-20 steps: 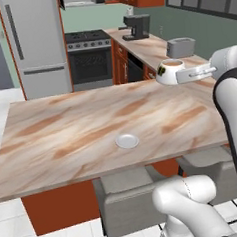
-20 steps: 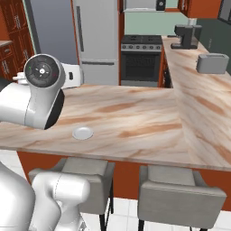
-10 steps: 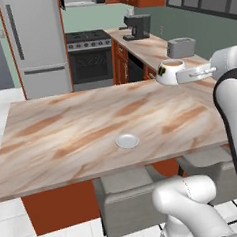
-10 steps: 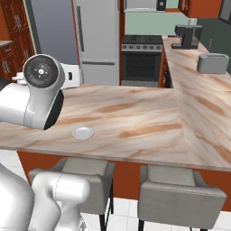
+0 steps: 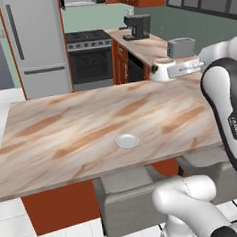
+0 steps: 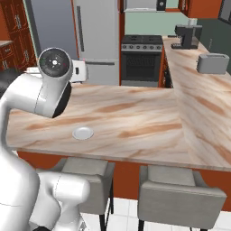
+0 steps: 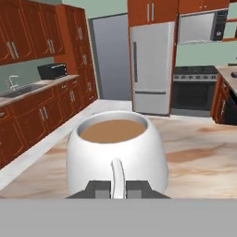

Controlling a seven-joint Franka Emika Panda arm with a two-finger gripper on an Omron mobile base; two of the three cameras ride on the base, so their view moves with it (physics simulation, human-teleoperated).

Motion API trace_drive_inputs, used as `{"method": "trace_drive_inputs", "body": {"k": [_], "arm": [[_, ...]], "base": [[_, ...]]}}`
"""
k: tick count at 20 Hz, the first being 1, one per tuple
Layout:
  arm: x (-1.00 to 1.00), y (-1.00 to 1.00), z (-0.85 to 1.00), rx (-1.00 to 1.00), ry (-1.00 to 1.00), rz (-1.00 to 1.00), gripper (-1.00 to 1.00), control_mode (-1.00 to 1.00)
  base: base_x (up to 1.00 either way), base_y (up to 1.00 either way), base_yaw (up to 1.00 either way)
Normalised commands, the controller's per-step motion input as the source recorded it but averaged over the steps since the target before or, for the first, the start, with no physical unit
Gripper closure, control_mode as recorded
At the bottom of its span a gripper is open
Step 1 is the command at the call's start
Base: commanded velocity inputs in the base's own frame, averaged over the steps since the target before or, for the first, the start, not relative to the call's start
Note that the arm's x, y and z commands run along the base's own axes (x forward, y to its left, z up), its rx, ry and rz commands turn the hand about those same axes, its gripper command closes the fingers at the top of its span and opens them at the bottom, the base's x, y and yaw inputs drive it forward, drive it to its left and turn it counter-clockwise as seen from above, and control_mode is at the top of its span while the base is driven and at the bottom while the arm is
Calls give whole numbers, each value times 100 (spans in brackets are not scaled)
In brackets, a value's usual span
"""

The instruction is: Pick the cup of tea, navigate to the dining table, and place it on the saucer.

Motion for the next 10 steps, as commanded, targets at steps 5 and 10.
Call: {"method": "trace_drive_inputs", "body": {"k": [5, 10], "arm": [[100, -36, -7, 0, 4, 57, 100, -100], [62, -9, -27, -6, 1, 74, 100, -100]], "base": [[0, 0, 0], [0, 0, 0]]}}
